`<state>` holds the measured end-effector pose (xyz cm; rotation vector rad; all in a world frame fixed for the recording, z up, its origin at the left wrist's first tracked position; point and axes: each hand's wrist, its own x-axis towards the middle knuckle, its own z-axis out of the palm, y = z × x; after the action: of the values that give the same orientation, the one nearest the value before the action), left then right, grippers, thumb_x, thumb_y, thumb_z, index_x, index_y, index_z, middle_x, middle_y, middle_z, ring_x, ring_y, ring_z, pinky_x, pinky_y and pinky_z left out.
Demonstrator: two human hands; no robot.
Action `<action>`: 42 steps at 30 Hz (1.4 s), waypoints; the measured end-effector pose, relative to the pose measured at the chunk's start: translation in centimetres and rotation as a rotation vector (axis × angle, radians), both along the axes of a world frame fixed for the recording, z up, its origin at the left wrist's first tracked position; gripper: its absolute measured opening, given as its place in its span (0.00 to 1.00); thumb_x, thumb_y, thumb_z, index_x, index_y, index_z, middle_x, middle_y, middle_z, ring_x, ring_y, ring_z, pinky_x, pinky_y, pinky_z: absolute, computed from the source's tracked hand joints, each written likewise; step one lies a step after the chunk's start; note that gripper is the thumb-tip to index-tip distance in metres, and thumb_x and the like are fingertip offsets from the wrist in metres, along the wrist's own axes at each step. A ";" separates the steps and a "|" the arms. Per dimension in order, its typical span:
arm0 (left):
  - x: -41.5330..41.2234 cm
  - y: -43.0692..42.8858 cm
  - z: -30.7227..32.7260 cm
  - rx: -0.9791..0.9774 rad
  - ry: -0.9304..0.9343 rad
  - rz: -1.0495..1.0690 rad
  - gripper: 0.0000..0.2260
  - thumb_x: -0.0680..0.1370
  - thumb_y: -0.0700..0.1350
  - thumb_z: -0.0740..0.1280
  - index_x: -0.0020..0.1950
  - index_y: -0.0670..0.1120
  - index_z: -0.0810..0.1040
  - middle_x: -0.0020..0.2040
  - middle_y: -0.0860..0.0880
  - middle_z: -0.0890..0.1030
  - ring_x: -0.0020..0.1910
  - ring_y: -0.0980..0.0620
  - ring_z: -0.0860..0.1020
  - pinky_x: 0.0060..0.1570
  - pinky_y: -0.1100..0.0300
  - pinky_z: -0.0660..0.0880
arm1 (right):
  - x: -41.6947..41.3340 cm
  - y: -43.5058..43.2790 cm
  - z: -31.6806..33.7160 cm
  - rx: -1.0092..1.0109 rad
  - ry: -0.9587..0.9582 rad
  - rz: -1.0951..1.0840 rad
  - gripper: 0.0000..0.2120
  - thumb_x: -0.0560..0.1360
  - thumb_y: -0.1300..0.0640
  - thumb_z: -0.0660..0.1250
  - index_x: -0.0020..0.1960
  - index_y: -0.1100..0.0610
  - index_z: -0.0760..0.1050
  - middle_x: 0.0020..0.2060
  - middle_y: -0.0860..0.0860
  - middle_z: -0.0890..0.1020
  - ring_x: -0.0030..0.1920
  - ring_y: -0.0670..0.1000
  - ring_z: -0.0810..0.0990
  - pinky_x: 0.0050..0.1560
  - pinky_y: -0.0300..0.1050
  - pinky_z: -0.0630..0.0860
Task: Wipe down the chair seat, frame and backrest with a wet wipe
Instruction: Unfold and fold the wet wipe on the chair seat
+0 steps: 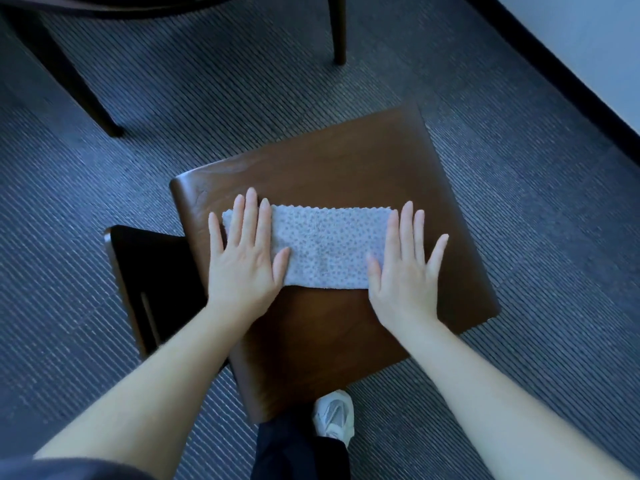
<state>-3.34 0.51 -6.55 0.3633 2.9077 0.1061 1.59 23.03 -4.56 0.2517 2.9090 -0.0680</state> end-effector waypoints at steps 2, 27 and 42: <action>1.2 1.5 0.5 0.018 -0.036 0.159 0.32 0.80 0.58 0.48 0.79 0.40 0.52 0.80 0.41 0.49 0.79 0.43 0.47 0.75 0.38 0.45 | 1.0 -2.2 0.6 -0.027 -0.009 -0.026 0.33 0.80 0.44 0.46 0.78 0.62 0.46 0.78 0.59 0.47 0.78 0.57 0.44 0.73 0.67 0.46; -7.0 3.8 -0.3 -0.053 0.043 -0.373 0.30 0.82 0.58 0.41 0.80 0.43 0.47 0.80 0.46 0.48 0.79 0.50 0.45 0.74 0.38 0.38 | -8.7 -0.5 -2.1 -0.021 -0.039 0.333 0.33 0.80 0.42 0.42 0.78 0.61 0.44 0.78 0.57 0.44 0.78 0.54 0.40 0.72 0.70 0.45; -6.4 2.7 0.5 -0.047 0.044 -0.139 0.33 0.82 0.60 0.41 0.79 0.39 0.43 0.80 0.41 0.42 0.79 0.45 0.40 0.73 0.35 0.37 | -8.7 -2.2 -1.2 -0.052 0.039 0.191 0.32 0.81 0.43 0.43 0.78 0.60 0.44 0.78 0.56 0.45 0.78 0.54 0.42 0.74 0.67 0.45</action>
<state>-9.74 3.19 -6.07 0.5645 2.9113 0.0078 -7.13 20.85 -5.76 -0.0372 2.9493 -0.1178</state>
